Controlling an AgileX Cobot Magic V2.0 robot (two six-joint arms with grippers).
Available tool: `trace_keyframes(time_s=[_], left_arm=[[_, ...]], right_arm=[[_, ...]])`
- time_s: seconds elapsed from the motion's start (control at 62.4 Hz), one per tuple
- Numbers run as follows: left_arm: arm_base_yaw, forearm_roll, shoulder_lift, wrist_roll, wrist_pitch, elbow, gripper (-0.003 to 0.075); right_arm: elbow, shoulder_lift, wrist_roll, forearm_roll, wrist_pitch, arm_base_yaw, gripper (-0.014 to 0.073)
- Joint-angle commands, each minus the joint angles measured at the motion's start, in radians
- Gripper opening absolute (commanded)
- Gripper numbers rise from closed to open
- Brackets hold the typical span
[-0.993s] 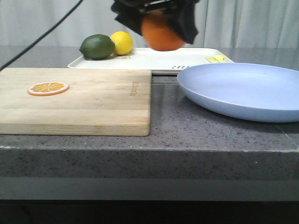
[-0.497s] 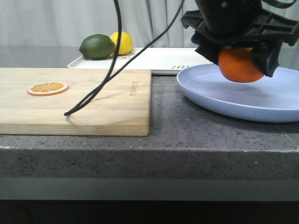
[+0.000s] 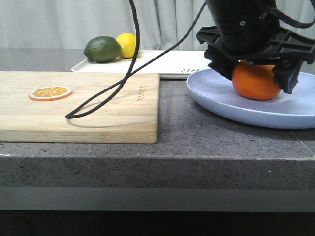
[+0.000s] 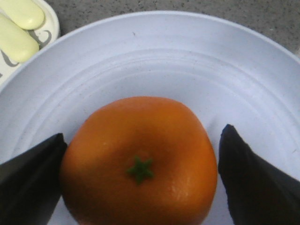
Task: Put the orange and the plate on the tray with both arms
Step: 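Open the left gripper and raise it away from the orange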
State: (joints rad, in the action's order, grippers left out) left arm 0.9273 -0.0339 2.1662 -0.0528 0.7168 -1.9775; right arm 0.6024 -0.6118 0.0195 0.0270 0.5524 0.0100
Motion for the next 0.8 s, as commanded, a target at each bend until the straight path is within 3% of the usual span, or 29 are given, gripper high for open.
trace_keyframes(time_s=[0.0,0.24,0.497,0.785], left_arm=[[0.007,0.015,-0.073,-0.002,-0.005,-0.061,0.0627],[0.001,0.013,-0.13,-0.002,0.109,-0.141,0.062],[-0.018,0.007,-0.291,-0.002,0.151,-0.101,0.062],[-0.108,0.018,-0.563,-0.002,0.025,0.266,0.062]], right_arm=[[0.027,-0.006,0.0,-0.016,-0.074,-0.001,0.0594],[0.027,-0.006,0.0,-0.016,-0.074,-0.001,0.0594],[0.027,-0.006,0.0,-0.039,-0.073,-0.001,0.0594],[0.027,-0.006,0.0,-0.053,-0.073,-0.001,0.0594]])
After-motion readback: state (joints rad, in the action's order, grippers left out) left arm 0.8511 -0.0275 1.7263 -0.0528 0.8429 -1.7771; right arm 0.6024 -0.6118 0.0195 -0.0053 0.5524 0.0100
